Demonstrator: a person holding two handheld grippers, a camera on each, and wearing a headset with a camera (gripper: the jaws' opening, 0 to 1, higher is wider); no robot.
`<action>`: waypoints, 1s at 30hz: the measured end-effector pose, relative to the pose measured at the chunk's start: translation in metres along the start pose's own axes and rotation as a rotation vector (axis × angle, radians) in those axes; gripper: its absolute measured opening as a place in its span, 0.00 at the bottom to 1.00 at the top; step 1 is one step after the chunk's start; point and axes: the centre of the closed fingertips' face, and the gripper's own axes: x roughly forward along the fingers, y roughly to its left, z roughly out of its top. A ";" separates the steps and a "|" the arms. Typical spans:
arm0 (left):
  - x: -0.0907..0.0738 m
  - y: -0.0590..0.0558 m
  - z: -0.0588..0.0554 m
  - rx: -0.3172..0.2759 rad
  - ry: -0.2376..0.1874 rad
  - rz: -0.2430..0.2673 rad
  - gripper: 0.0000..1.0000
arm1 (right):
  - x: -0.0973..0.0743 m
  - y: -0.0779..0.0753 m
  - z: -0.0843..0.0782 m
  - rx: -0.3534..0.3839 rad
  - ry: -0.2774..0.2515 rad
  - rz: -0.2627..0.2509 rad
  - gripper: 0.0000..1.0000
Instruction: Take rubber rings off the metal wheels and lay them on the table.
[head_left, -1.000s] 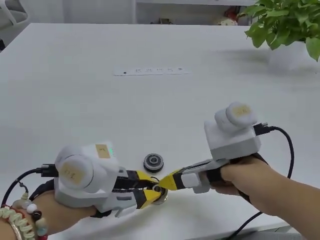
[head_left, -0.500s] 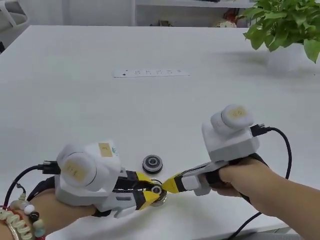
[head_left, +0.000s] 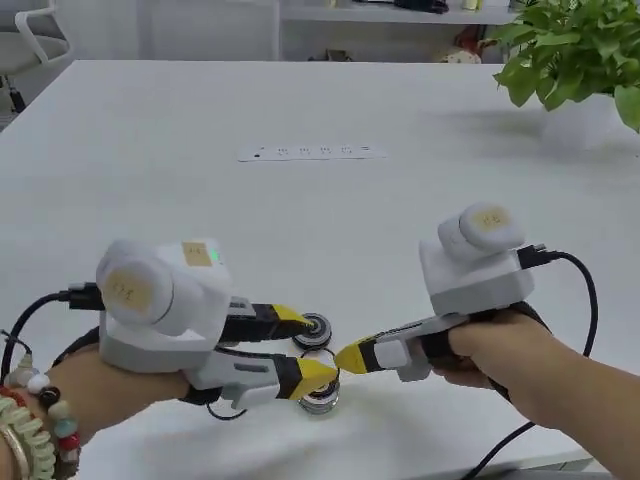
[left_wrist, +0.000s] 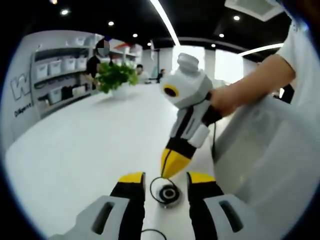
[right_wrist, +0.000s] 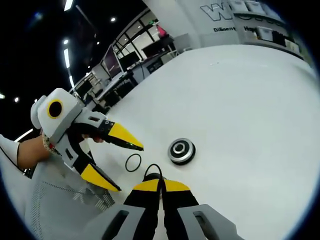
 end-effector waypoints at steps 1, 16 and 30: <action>-0.002 0.000 0.002 0.005 0.002 -0.001 0.35 | -0.001 0.000 0.000 -0.003 -0.002 -0.001 0.00; -0.080 0.015 0.019 0.093 0.040 0.148 0.50 | -0.008 0.000 0.019 0.005 -0.084 0.006 0.00; -0.142 0.006 -0.009 -0.006 0.014 0.267 0.64 | -0.011 0.002 0.024 0.031 -0.109 0.018 0.00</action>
